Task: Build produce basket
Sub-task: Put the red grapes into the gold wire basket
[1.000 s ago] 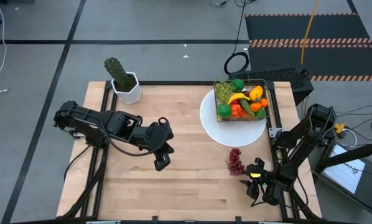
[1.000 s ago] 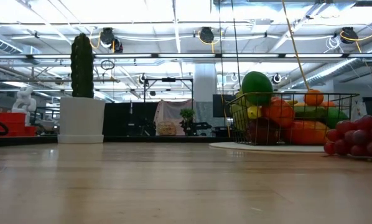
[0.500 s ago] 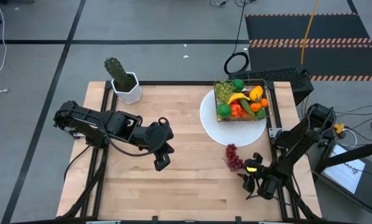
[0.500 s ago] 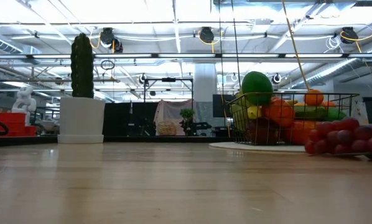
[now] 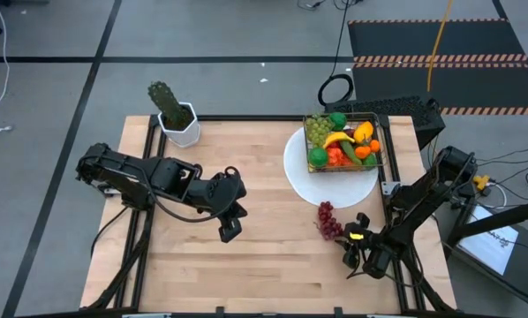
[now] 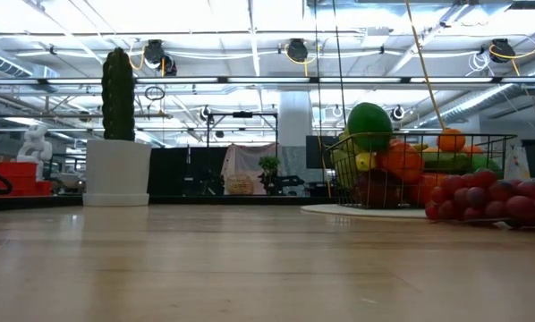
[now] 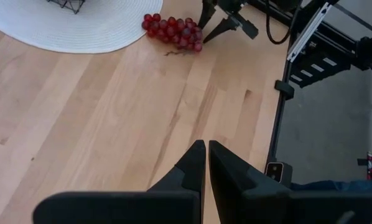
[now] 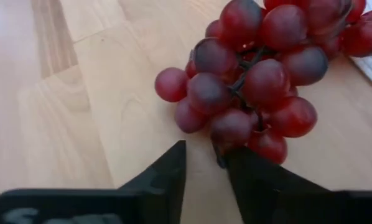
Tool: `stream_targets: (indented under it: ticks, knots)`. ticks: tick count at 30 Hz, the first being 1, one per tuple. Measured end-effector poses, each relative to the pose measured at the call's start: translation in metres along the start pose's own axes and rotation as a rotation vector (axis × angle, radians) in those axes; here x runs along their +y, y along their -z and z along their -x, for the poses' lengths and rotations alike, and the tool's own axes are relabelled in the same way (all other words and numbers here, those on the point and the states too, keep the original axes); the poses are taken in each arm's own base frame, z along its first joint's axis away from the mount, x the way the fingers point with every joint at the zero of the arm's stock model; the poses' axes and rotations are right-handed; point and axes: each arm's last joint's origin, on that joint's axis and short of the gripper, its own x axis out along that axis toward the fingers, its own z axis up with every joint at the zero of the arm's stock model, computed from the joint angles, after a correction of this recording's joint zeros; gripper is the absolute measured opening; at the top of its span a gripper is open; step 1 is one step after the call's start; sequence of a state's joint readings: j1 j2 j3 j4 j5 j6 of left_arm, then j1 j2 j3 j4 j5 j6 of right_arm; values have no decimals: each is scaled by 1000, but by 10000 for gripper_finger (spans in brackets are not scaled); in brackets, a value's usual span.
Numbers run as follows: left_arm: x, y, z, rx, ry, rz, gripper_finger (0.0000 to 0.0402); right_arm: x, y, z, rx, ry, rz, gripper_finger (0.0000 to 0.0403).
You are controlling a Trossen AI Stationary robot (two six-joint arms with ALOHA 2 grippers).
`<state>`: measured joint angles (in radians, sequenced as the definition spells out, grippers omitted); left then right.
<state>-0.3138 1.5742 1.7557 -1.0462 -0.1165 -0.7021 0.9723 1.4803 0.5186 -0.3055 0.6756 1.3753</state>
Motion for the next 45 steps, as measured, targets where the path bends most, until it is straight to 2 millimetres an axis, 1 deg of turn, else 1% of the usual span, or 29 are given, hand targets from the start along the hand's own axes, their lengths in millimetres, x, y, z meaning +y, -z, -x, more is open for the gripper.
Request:
stream_targets:
  ticks: [6,13,16,19,23,27,41,45]
  knots:
    - [0,0,0,-5,-6,2,21,-2,0,-5,8,23,1,54]
    - [0,0,0,-6,-6,15,21,-1,3,-9,-2,29,3,7]
    - [0,0,0,-7,-6,10,21,-1,3,-9,0,28,-16,4]
    - [1,-1,0,-7,-7,12,21,-1,2,-8,3,19,-86,2]
    - [1,-1,0,-8,-8,15,21,1,-4,-1,17,-31,-161,1]
    - [1,-1,0,-14,-14,17,21,5,-15,12,-9,-117,-212,1]
    - [2,-2,0,-53,-57,1,21,-1,-48,49,-104,-312,-306,0]
    - [2,-2,0,-64,-70,-3,21,-3,-61,59,-150,-389,-339,0]
